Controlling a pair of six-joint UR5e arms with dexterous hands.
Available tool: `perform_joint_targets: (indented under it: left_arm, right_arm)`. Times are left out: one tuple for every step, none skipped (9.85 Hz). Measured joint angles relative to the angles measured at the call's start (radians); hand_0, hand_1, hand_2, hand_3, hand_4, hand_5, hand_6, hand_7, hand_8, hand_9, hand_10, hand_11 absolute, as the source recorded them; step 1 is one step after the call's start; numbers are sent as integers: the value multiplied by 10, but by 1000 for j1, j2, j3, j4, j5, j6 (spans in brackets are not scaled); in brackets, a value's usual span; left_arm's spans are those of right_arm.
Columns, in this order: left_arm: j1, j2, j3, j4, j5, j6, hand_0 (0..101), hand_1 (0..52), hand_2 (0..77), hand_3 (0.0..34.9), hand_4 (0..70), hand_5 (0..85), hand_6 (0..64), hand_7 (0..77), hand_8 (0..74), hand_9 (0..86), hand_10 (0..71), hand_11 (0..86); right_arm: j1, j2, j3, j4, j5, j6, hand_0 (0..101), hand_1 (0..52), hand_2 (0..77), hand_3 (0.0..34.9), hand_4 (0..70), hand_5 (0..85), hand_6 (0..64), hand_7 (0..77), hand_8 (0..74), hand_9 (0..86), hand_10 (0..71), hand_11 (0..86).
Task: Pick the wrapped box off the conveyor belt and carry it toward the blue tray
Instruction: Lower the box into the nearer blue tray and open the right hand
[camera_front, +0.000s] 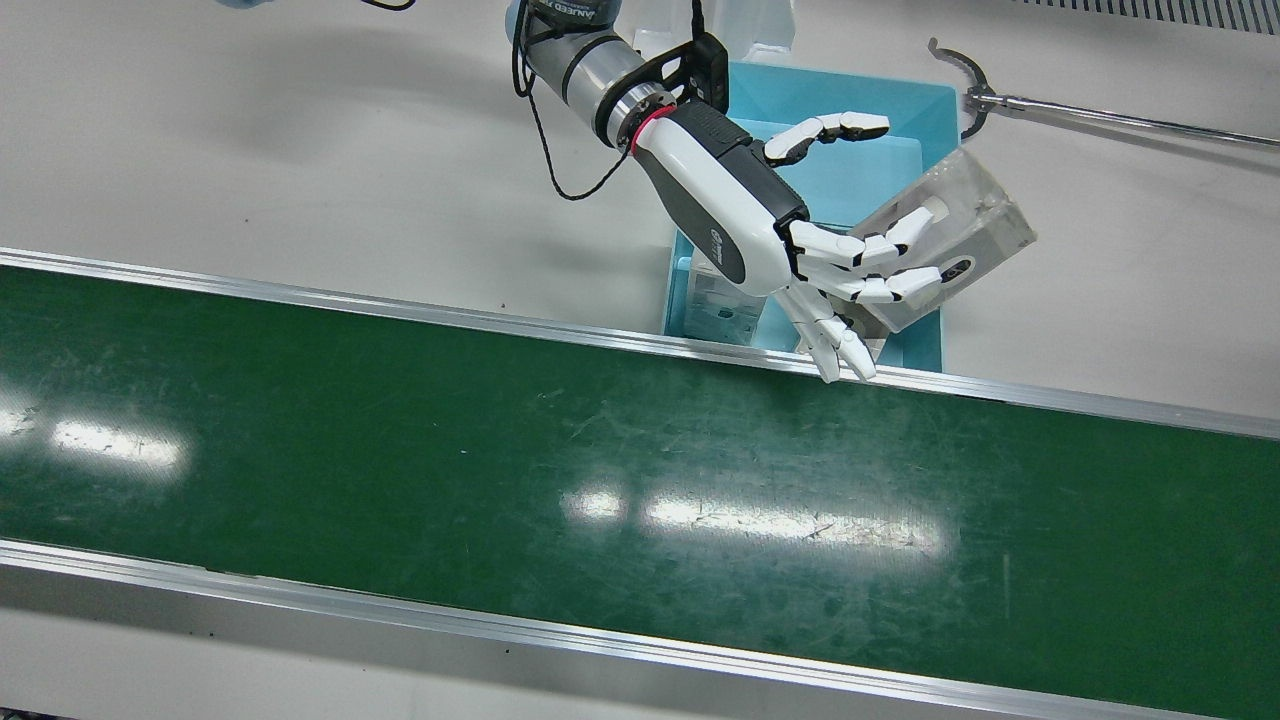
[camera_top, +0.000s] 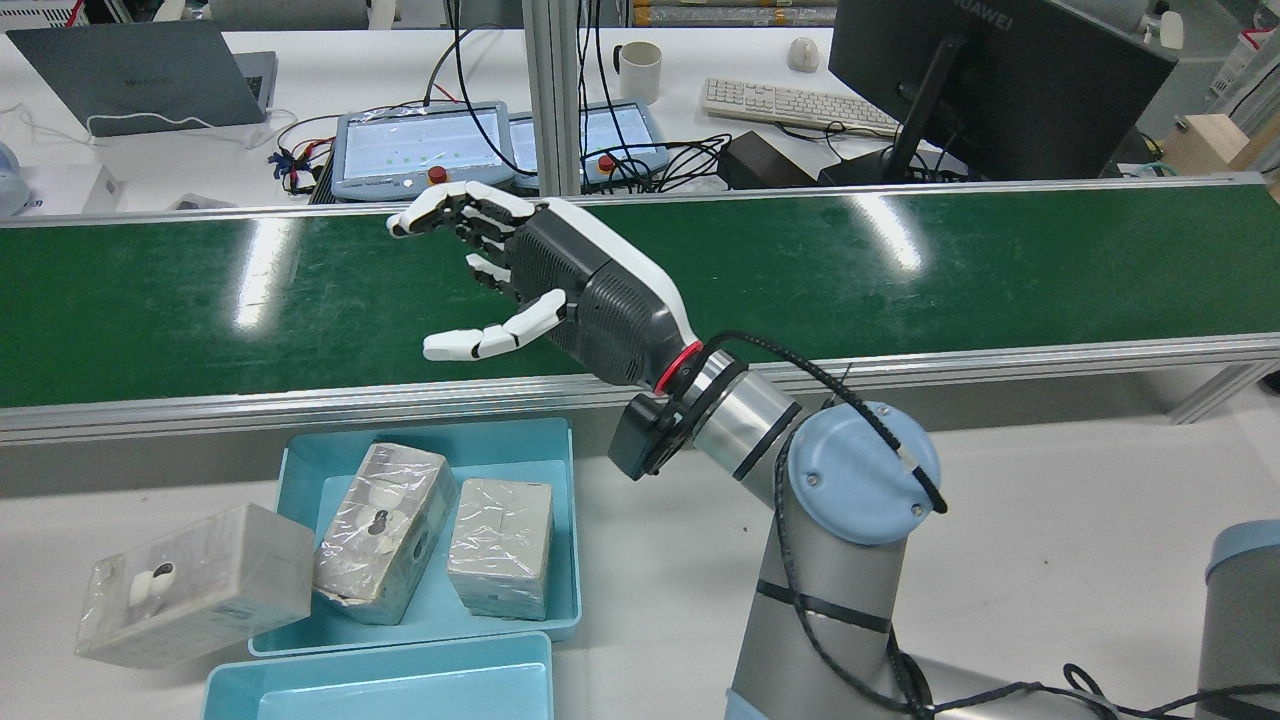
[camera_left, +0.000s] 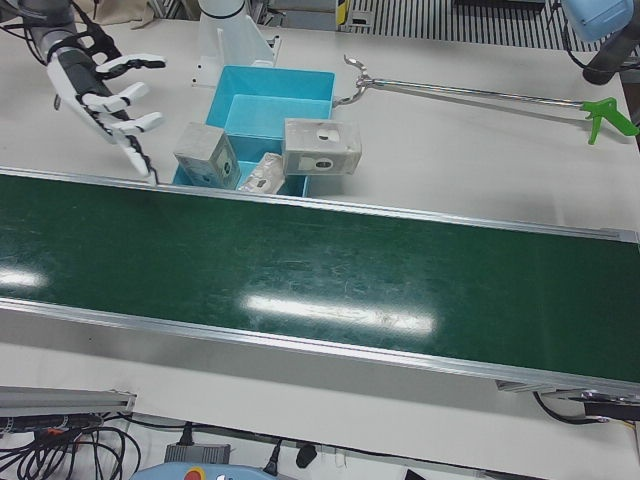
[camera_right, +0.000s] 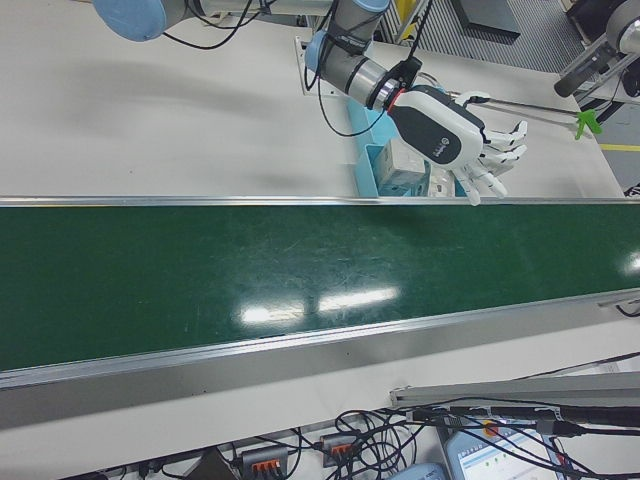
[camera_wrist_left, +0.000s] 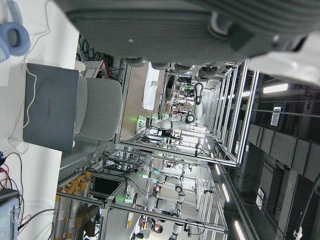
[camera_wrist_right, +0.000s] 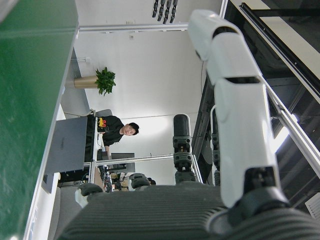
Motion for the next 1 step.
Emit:
perform_joint_targets:
  left_arm:
    - [0,0,0,0,0,0,0,0,5,0,0,11,5,0,0,0,5,0]
  right_arm:
    - [60,-29,23,-12,-29,17,521,196,229,290,213,376,76,295,0,54,0,11]
